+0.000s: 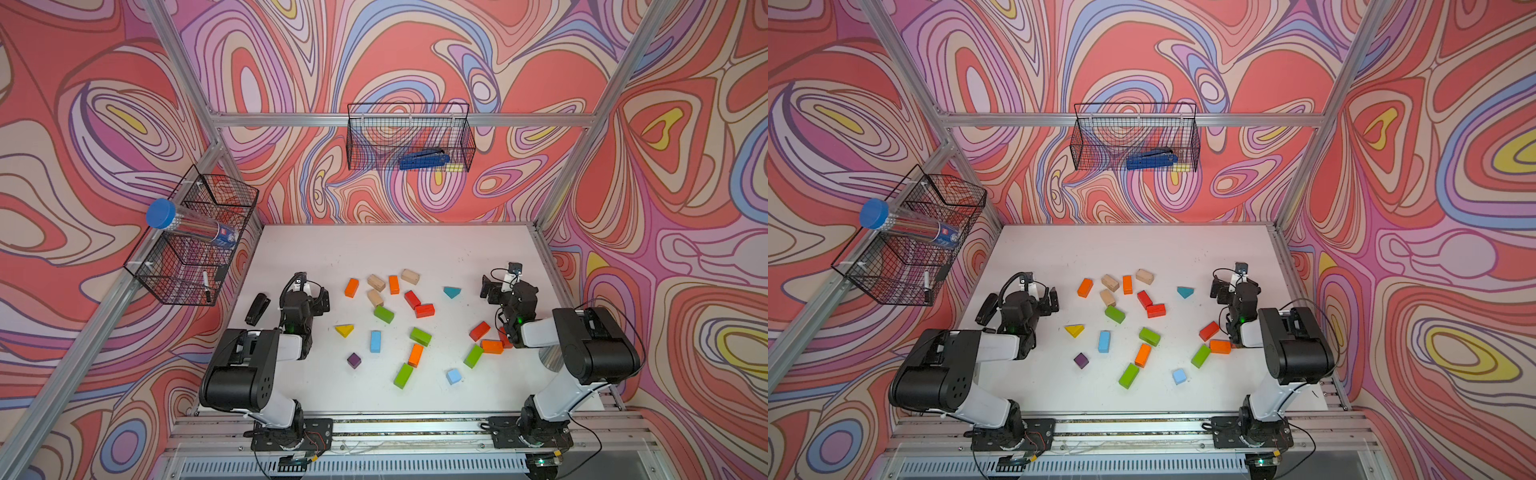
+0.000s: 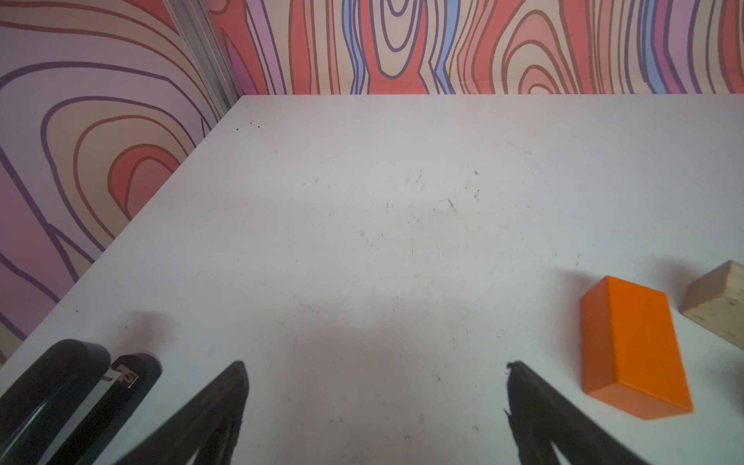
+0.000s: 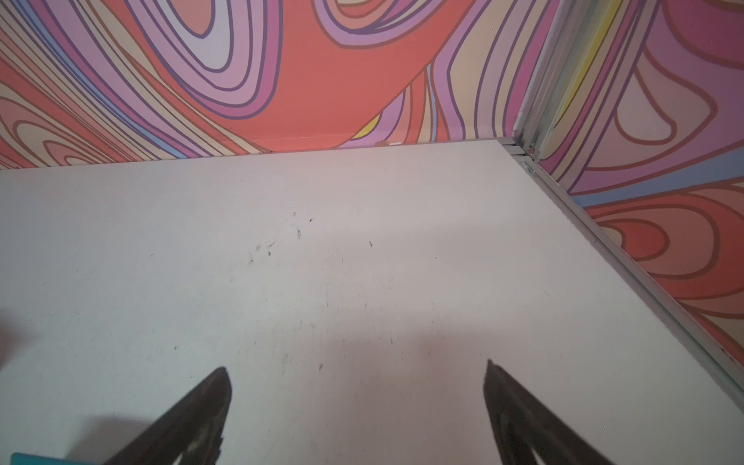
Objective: Assemble a heart with building blocks
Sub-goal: Move the building block to the center of the board.
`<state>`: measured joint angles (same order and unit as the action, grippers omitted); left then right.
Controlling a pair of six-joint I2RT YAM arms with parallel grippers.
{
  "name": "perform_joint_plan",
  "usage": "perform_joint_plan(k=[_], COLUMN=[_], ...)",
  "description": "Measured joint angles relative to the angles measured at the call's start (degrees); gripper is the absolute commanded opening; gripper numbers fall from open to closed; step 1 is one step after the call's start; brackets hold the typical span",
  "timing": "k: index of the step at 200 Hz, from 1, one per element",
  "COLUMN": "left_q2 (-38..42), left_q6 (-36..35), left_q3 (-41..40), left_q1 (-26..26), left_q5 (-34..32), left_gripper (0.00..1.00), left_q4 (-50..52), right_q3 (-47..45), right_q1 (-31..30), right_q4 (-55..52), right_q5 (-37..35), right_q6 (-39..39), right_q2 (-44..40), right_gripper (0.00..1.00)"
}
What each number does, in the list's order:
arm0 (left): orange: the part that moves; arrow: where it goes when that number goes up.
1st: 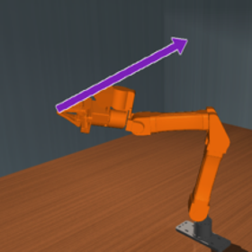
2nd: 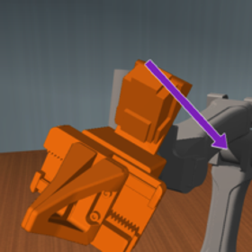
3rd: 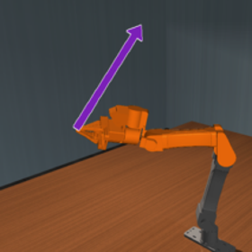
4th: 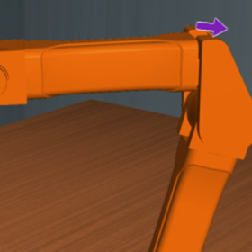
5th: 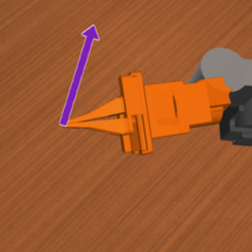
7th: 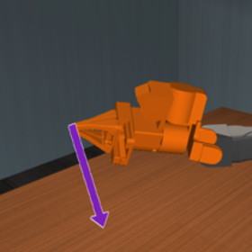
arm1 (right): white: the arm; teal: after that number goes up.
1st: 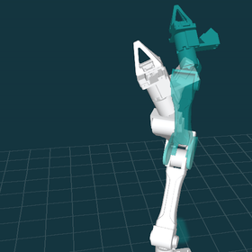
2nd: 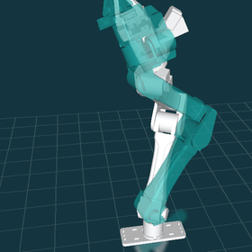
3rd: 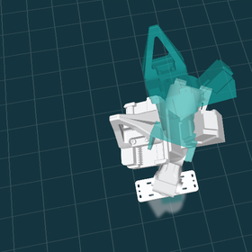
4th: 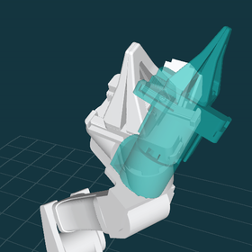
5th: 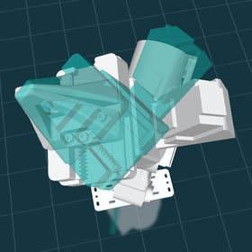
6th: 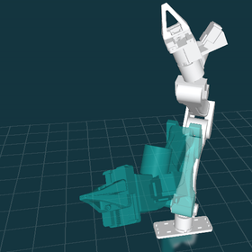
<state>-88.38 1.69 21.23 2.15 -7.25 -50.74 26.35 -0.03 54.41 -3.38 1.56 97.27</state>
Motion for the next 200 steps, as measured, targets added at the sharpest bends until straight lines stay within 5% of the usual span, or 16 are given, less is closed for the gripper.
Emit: perform_joint_plan(k=[117,154,200], left_q2=[0.7,12.0,27.6], left_q6=[0.0,0.1,3.0], left_q3=[-1.8,-5.5,5.1], left_q1=[0.0,1.2,7.0], left_q5=[-0.2,-3.7,-7.0], left_gripper=[1.0,1.0,1.0], left_q4=[-1.8,2.5,22.5], right_q3=[0.0,0.5,12.0], right_q1=[0.0,0.0,0.0], right_q4=[-0.2,-9.2,-31.2], right_q5=[0.3,0.0,0.0], right_q6=[0.0,0.2,4.9], right_q2=[-0.3,-10.0,-20.9], right_gripper=[0.98,0.98,0.98])
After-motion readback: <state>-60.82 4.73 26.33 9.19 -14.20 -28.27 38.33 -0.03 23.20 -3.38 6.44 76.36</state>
